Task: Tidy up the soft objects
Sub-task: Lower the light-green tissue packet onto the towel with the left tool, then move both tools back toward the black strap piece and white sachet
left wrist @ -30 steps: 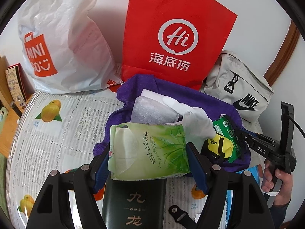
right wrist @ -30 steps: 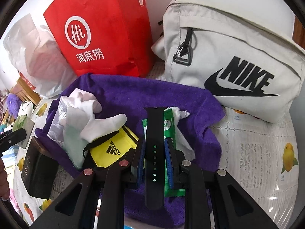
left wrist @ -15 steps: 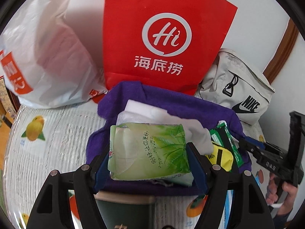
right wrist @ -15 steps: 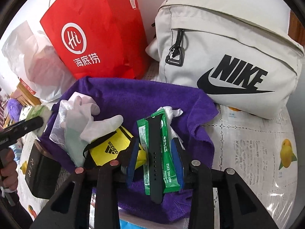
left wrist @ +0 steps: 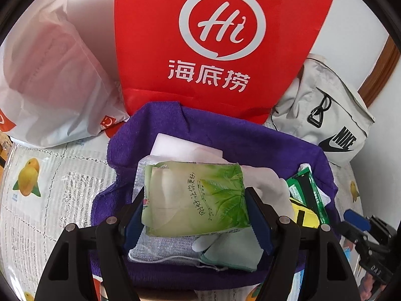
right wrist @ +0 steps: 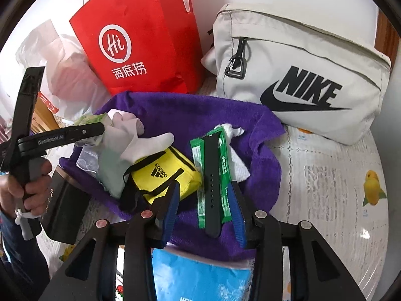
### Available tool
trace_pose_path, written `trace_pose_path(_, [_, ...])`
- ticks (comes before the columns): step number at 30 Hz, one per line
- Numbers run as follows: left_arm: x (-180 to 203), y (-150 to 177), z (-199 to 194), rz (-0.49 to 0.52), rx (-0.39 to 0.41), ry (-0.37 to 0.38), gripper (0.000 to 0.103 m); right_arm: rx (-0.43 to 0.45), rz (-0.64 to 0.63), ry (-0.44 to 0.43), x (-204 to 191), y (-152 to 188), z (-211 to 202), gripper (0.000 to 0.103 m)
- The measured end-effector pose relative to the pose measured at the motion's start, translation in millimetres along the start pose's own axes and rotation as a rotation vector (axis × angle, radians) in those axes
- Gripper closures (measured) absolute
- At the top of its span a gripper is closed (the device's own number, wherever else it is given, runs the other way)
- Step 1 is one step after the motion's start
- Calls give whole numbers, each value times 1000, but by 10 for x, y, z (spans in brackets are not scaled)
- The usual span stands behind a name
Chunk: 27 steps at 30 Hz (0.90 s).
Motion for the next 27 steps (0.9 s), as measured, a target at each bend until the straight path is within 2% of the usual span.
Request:
trace_pose_path(2, [14, -28, 15, -11, 2, 16, 26, -1, 1, -4, -13, 18, -1, 63])
trace_pose_path(3, [19, -45, 13, -17, 5, 35, 18, -1, 3, -6, -18, 23, -3, 63])
trace_pose_path(5, [11, -62, 5, -40, 2, 54, 11, 1, 7, -16, -32, 29, -12, 63])
trace_pose_path(14, [-18, -57, -136, -42, 5, 24, 11, 9, -1, -29, -145, 57, -112, 62])
trace_pose_path(27, [27, 191, -764, 0, 60, 34, 11, 45, -25, -34, -448, 322, -530, 61])
Point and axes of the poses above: each gripper's, at about its wrist camera, not at the fingertips, and z roughly the way its jaws point, x to its right, y to its underside, the point moved 6 cm from there along z, roughly the way its jaws point, and after that the axes turned 5 degrees about -y, right-handed, at the moved point
